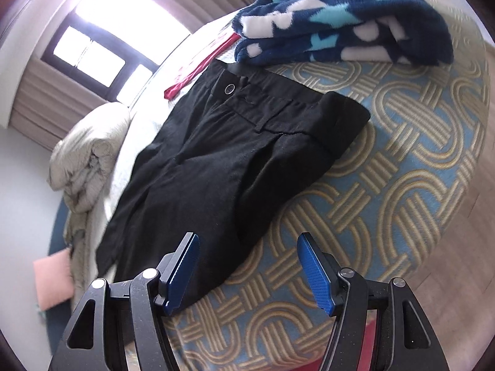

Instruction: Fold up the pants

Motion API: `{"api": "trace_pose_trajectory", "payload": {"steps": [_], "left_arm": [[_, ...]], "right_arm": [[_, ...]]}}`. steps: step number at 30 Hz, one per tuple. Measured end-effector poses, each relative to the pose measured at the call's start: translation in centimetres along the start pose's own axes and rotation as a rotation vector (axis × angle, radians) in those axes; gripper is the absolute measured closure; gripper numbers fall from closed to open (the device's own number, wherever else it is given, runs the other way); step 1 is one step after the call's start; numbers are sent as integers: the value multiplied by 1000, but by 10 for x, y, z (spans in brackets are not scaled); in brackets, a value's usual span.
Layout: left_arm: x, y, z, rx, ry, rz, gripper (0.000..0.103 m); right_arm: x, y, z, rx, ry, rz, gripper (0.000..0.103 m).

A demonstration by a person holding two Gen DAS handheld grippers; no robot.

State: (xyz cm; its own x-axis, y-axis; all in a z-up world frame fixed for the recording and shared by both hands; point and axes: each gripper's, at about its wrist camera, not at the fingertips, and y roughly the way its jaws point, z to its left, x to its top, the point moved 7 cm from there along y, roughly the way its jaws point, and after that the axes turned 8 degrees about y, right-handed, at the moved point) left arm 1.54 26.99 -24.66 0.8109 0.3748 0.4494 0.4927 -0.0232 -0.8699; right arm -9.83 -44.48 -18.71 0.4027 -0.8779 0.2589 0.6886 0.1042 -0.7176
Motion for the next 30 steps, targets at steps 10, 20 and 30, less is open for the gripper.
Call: {"api": "trace_pose_trajectory", "payload": {"steps": [10,20,30], "left_arm": [[14,-5,-4,-5,10,-26,98],[53,-40,-28,-38,34,-126,98],[118,-66,-59,-92,31,-228,99]], "right_arm": [[16,23,4,60,89,0,44],[32,0,47,24,-39,-57,98],[65,-20,117,56,-129,-146,98]]}}
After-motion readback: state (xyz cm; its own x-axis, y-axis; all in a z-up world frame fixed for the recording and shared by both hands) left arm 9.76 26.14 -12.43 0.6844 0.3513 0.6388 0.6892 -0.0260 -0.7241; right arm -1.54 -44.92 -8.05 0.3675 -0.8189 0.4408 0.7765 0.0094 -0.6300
